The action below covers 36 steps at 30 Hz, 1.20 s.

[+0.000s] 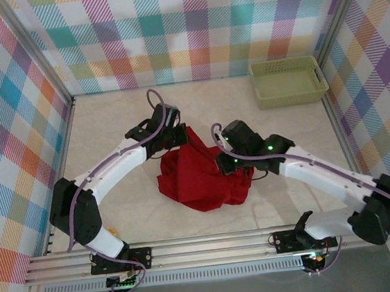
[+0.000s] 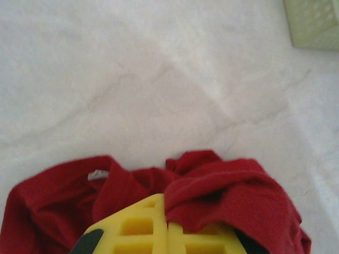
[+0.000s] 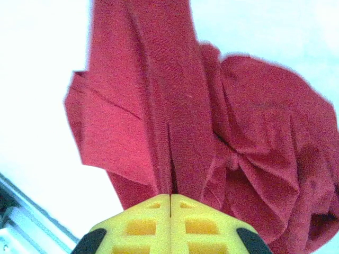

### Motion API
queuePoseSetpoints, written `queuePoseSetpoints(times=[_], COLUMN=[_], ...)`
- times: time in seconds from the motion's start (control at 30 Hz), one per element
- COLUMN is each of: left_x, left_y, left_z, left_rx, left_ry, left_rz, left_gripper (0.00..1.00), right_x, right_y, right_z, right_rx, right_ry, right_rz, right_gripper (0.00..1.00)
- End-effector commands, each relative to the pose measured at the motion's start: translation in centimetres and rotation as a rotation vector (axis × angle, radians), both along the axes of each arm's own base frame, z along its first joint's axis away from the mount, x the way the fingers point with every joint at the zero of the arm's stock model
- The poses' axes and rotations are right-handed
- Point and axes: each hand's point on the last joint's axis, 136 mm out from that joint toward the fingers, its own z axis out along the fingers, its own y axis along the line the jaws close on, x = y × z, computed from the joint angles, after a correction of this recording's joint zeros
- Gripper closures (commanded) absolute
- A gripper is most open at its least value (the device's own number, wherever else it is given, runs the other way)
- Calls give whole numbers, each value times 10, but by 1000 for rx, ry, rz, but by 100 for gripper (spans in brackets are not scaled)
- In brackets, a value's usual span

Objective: Fold the inside-out t-shirt

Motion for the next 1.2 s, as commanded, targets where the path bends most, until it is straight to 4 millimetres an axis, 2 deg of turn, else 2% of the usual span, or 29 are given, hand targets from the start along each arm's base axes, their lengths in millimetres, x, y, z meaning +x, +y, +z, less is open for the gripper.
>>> queuePoseSetpoints(times=[0.0,0.07,0.17,0.3,0.37,0.43,0.53,0.63,0.73,0.83,0.87,0.93,1.03,1.13,1.17], left_x=[16,21,28,41,47,46,30,10,0,7,10,21,34,38,42], left_y=[17,19,30,66,95,124,152,156,142,107,94,53,-20,-95,-115], left_z=[17,27,53,102,137,182,268,337,376,383,381,364,320,260,235], left_rx=[74,79,87,61,59,44,32,8,-53,-104,-114,-148,-156,-172,-178], left_ry=[-22,-34,-85,-162,-220,-297,-487,-644,-718,-727,-722,-681,-591,-461,-402], left_rz=[66,81,117,198,263,328,363,328,239,124,90,-10,-156,-307,-339], left_gripper=[100,100,100,100,100,100,100,100,100,100,100,100,100,100,100], right_x=[3,4,10,25,34,40,43,45,53,56,54,51,49,43,40], right_y=[5,8,17,41,57,77,109,120,105,82,75,59,22,-23,-38], right_z=[41,56,75,102,122,144,181,212,225,225,223,211,183,131,113], right_rx=[47,93,151,219,255,300,366,424,433,416,419,397,338,249,222], right_ry=[-157,-205,-257,-306,-327,-344,-393,-442,-488,-512,-513,-501,-475,-390,-355], right_rz=[80,88,91,110,131,152,192,178,86,4,-9,-55,-167,-302,-343], right_gripper=[100,100,100,100,100,100,100,100,100,100,100,100,100,100,100])
